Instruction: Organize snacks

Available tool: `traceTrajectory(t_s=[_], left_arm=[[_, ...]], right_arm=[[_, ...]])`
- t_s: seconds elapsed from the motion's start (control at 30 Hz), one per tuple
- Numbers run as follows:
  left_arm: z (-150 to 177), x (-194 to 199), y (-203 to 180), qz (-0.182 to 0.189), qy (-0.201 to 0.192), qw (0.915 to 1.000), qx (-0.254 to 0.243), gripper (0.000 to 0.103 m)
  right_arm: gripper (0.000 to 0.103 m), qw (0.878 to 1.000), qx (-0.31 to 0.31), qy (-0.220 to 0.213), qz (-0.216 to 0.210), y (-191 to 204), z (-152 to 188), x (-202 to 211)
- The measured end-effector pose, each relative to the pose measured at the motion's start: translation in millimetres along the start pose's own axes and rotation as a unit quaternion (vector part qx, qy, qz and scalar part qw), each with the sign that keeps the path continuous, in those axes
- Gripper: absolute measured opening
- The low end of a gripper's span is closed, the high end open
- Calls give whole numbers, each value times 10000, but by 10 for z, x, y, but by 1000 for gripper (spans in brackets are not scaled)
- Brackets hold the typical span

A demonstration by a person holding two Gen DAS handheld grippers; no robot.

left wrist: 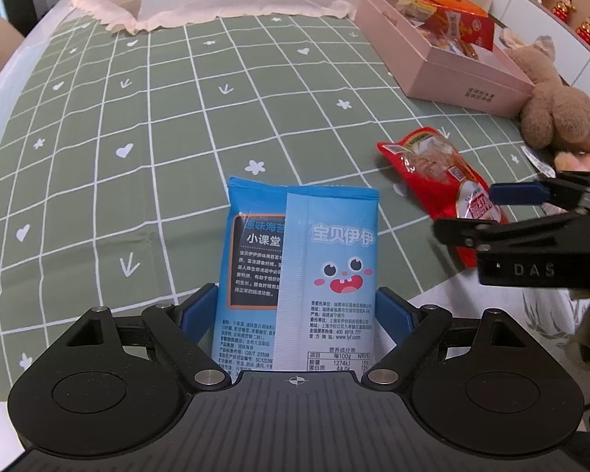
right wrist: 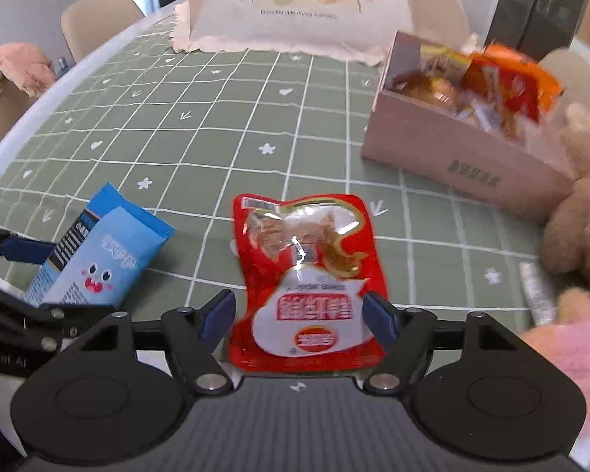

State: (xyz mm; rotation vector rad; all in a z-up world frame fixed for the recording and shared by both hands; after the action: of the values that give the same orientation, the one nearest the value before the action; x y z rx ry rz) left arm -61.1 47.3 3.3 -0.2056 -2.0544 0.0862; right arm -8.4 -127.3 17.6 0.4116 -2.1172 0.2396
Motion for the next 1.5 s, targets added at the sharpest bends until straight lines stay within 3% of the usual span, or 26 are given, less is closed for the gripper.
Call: traceTrajectory(t_s=[0.13, 0.2, 0.23, 0.4, 0.5, 0.57, 0.63, 0.7, 0.9, 1.1, 1.2, 1.33, 1.5], left_arm=[[13, -4, -23, -29, -8, 10000, -93, 90], [21, -9, -35, -53, -18, 9999, -124, 90], [24, -12, -44, -73, -23, 9999, -155, 90], [43, -20, -58, -127, -48, 9996, -263, 90], [44, -17, -49, -130, -58, 9997, -220, 90], [45, -16, -47, -136, -70, 9997, -196, 90], [47, -17, -57, -163, -60, 9996, -210, 90], [47, -18, -64, -179, -54, 9996, -197, 90], [33, -25, -77, -228, -19, 9996, -179, 90], [16, -39, -91, -283, 51, 9993, -256, 90], [-2, -7, -97, -125, 46, 9997, -216, 82], [-215, 359, -196, 227, -374, 9987, -262, 81], [-1226, 1106, -535, 977, -1449, 9828, -591, 84]], right_arm=[[87, 9993, 194, -328, 58, -32, -115, 95], [103, 9985, 168, -513, 23, -105, -166, 144], [103, 9984, 95, -549, -42, -153, -174, 141], [103, 9986, -297, 114, -422, -362, -174, -262], [103, 9996, 226, 106, -130, -191, -138, -298], [102, 9996, 231, 74, -141, -154, -160, -310], [90, 9993, 323, 58, -173, -122, -203, -273], [62, 9984, 448, 162, -303, -82, -229, -200], [61, 9972, 651, 198, -310, -41, -77, 61], [61, 9996, 46, -54, -283, -343, -35, 451], [61, 9995, -255, -189, -76, -498, -51, 600], [61, 9977, -505, -418, 154, -684, -40, 842], [63, 9949, -641, -705, 328, -843, -57, 1098]])
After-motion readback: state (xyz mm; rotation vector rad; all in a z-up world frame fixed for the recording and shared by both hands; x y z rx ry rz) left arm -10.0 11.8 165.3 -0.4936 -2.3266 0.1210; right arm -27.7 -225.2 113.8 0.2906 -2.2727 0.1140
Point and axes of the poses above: each gripper's, at about its wrist camera, not at the fingertips, and x roughly against the way its jaws point, y to its left, z to its underside, the point moved 2 cm from there along -x, roughly the way its jaws point, and after that the axes turned 2 degrees about z, right-handed, at the moved point
